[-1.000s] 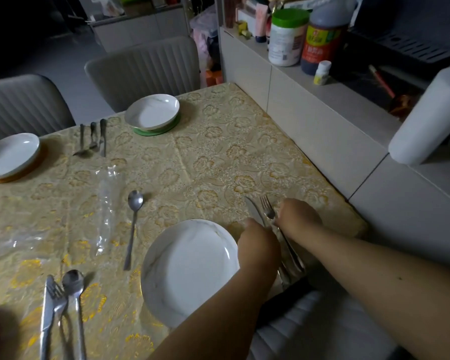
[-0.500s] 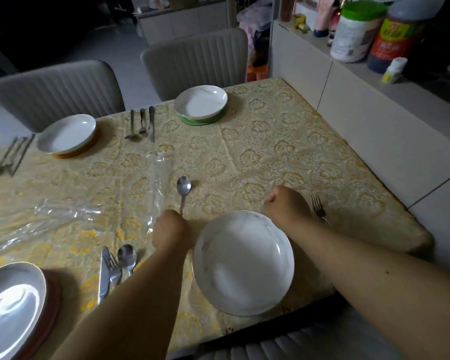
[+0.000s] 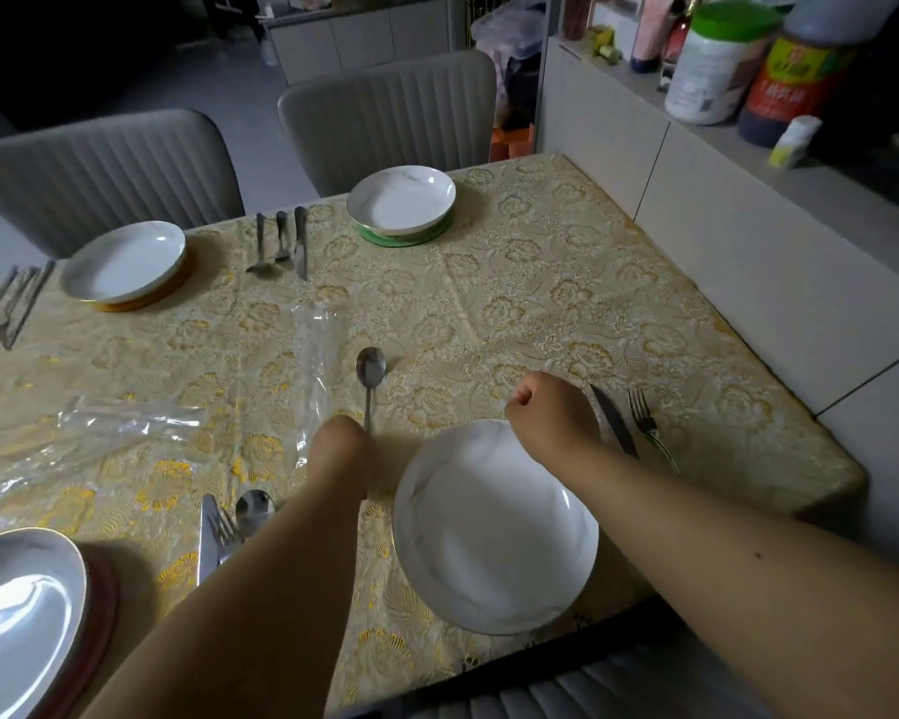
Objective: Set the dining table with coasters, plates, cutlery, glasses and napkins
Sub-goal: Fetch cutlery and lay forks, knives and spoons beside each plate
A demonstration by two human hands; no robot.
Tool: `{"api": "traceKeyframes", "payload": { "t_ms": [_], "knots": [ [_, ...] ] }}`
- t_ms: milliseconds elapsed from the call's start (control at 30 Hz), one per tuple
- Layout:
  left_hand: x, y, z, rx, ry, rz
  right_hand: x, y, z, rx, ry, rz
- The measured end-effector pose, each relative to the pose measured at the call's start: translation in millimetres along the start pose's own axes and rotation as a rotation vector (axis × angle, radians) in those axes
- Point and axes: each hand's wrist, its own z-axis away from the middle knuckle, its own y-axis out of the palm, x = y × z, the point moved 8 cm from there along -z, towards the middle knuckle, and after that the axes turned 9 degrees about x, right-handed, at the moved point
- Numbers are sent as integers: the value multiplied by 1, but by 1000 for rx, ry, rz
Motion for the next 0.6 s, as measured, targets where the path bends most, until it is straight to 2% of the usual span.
{"api": "traceKeyframes", "payload": {
  "t_ms": [167, 300, 433, 533, 600],
  "knots": [
    [-8, -4, 2, 59, 1, -76, 5, -10, 1, -22, -21, -23],
    [-35, -16, 11, -3, 38, 78, 3, -23, 6, -18, -23, -58],
    [-97, -13, 40, -55, 222, 293, -5, -37, 4, -81, -8, -135],
    [-149, 21, 83, 53, 423, 400, -14, -54, 0, -109, 14, -258],
    [-172, 51, 107, 152, 488, 458, -27, -68, -3, -135, 43, -353]
  ]
}}
